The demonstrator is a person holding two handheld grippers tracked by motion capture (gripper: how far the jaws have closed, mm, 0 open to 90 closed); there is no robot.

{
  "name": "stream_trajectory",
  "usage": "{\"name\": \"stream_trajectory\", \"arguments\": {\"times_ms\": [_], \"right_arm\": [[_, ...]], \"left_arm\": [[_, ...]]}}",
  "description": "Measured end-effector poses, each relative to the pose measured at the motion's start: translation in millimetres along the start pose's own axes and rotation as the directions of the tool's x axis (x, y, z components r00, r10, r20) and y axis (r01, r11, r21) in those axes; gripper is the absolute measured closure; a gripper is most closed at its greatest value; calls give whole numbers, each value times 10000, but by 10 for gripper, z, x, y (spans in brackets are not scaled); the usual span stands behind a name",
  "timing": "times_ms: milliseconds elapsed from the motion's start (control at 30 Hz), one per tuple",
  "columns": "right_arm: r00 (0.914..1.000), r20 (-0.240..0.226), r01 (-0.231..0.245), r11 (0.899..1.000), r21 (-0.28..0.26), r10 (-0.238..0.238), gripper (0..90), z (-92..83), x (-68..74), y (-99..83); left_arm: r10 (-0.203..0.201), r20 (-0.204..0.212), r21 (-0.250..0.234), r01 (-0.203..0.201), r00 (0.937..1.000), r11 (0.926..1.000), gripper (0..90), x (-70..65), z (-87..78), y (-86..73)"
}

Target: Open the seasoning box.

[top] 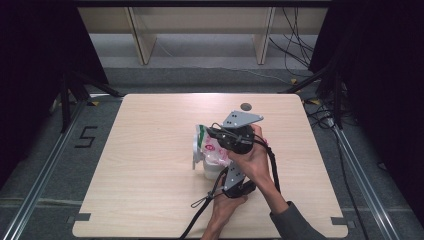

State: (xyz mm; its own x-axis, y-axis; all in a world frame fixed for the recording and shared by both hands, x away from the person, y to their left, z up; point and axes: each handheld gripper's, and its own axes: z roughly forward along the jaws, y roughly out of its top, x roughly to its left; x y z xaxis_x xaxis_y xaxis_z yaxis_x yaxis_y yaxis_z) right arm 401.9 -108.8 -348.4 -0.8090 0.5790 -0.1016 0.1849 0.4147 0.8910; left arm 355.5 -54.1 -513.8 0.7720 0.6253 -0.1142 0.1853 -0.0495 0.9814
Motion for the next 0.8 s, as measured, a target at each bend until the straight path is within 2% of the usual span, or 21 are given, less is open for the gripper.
{"name": "stream_trajectory", "arguments": {"times_ms": [33,67,100,167,267,367,400,433,467,500,533,567,600,633,667,700,733,800], "right_arm": [[10000,11,0,10000,-62,0,897,-2,-7,-1],[10000,-90,9,10000,42,-9,897,-19,-22,1],[9999,-74,-114,9999,-90,114,898,-20,-19,-3],[9996,-240,-117,9999,-34,116,898,-49,-31,1],[9998,-116,-168,9998,-55,167,898,-83,-37,1],[9996,-234,-153,9999,-41,152,899,-99,-36,5],[9999,-146,-32,9999,-156,30,900,-111,-37,8],[9994,-323,-96,10000,-1,96,900,-140,-38,13],[9998,-204,20,9998,-184,-24,900,-148,-47,13],[9999,-146,6,9997,-244,-9,900,-161,-43,13],[9999,-142,35,9996,-285,-39,900,-175,-46,14],[9997,-230,15,10000,-87,-17,900,-201,-47,16],[9998,-177,92,9998,-195,-96,900,-211,-53,13],[9998,-205,66,9999,-145,-69,900,-232,-56,10],[9999,-141,-38,9998,-195,35,900,-246,-51,3],[9998,-189,45,9997,-234,-49,900,-271,-62,2],[9996,-275,-84,9997,-220,78,900,-290,-63,-1],[9997,-221,-51,9994,-338,43,900,-335,-80,-5]], "left_arm": [[1,114,178,-3,9999,9998,715,9,-13,5],[-5,123,202,3,9999,9998,714,10,-18,6],[-5,123,202,3,9999,9998,712,10,-18,6],[-41,94,194,39,9999,9998,706,13,-14,-2],[9,-75,214,-7,10000,9998,700,14,-8,-12],[-10,-106,190,12,9999,9998,701,10,-8,-13],[-63,-90,257,65,9999,9996,701,10,-13,-12],[-93,47,345,91,9999,9994,699,18,-24,-9],[-128,-4,334,128,9999,9994,692,20,-29,-12],[-501,56,23,500,9987,9987,690,0,-9,-16],[-501,56,23,500,9987,9987,689,0,-9,-16],[-507,71,59,507,9987,9987,687,1,-7,-23],[-498,25,122,497,9988,9987,678,-4,-3,-26],[-680,76,-15,681,9977,9977,669,-19,3,-27],[-507,72,135,506,9987,9986,668,-8,-9,-27],[-502,104,131,500,9987,9987,668,-11,-9,-28],[-510,68,124,509,9987,9986,664,-18,-8,-30],[-457,32,179,457,9989,9988,649,-25,-14,-30]]}}
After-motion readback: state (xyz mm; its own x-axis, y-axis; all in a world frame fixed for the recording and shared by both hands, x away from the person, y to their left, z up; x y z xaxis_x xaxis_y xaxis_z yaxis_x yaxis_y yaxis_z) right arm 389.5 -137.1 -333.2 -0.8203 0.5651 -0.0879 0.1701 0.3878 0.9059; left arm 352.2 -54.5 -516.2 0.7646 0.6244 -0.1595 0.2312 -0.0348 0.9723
